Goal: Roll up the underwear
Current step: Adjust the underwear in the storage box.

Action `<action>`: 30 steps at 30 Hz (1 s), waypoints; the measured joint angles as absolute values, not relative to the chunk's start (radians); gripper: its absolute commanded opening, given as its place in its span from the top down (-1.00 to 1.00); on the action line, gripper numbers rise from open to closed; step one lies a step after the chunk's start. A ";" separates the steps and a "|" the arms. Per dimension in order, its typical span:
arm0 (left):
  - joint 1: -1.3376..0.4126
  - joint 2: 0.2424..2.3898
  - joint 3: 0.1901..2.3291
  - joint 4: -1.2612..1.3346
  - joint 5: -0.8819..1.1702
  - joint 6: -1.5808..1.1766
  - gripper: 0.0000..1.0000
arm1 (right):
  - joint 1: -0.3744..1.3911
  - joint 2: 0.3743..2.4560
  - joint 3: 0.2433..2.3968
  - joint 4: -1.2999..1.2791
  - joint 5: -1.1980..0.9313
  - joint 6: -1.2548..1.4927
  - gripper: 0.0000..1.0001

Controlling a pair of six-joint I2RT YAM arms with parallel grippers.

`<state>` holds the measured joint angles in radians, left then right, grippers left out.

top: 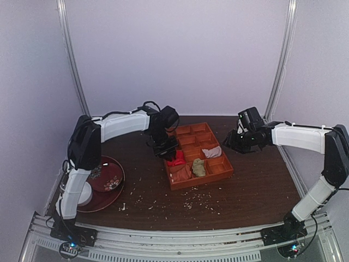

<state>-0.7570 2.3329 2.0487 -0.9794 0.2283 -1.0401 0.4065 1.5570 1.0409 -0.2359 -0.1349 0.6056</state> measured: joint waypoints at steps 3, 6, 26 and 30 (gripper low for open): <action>-0.765 2.328 2.051 -0.967 0.237 -1.042 0.68 | 0.406 1.560 1.041 -0.237 -0.135 0.606 0.06; -0.777 2.328 2.051 -0.960 0.243 -1.046 0.68 | 0.406 1.561 1.041 -0.237 -0.135 0.606 0.06; -0.775 2.379 2.050 -0.928 0.276 -1.050 0.65 | 0.406 1.563 1.041 -0.239 -0.134 0.606 0.06; -0.775 2.381 2.061 -0.941 0.272 -1.042 0.65 | 0.406 1.563 1.041 -0.241 -0.134 0.606 0.06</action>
<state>-0.7750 2.3810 2.0613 -0.9409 0.2718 -1.0424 0.4065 1.5627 1.0409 -0.2413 -0.1345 0.6056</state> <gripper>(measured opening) 0.174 0.469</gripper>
